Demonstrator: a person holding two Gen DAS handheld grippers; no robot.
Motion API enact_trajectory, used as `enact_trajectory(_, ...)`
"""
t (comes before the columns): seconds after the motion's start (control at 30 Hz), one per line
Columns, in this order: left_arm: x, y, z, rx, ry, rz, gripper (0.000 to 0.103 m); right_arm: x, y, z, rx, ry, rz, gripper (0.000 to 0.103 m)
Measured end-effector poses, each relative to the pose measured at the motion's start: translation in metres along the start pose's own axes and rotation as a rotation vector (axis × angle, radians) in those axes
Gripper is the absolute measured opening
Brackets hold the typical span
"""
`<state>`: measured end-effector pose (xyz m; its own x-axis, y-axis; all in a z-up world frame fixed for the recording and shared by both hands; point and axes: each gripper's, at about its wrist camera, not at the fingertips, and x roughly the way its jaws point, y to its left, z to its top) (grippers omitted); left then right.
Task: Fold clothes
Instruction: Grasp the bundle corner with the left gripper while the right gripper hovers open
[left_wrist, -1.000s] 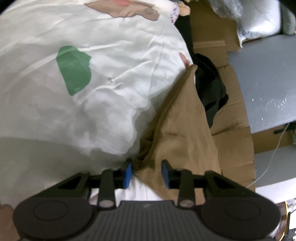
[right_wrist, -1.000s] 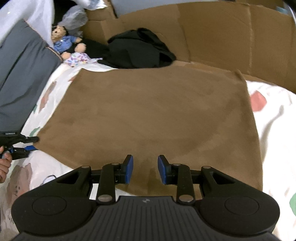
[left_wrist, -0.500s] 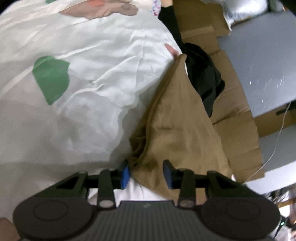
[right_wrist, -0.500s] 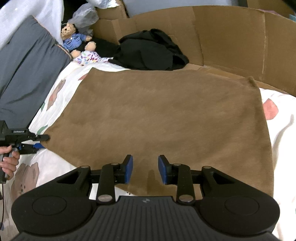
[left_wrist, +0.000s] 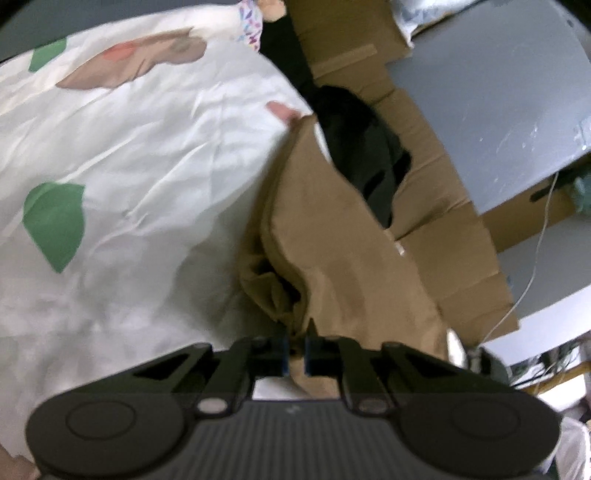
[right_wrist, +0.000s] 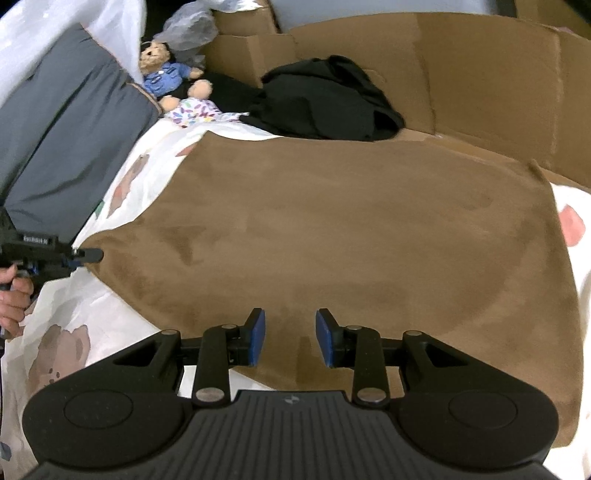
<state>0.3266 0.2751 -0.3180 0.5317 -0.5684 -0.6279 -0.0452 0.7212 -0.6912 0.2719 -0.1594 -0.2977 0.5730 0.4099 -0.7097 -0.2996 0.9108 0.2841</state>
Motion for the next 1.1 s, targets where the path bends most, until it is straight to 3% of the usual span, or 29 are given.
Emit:
enact_trajectory(0.5, -0.001, -0.045, 0.020, 0.003, 0.036, -0.061, 0.007, 0.030, 0.095, 0.040, -0.199, -0.027, 0.077, 0.050)
enact_trajectory(0.87, -0.003, -0.058, 0.030, -0.012, 0.043, -0.106, 0.006, 0.036, 0.153, 0.047, -0.314, -0.088, 0.090, 0.075)
enact_trajectory(1.1, -0.003, -0.055, 0.033, -0.031, 0.046, -0.125, 0.006, 0.034, 0.167, 0.046, -0.330, -0.128, 0.084, 0.076)
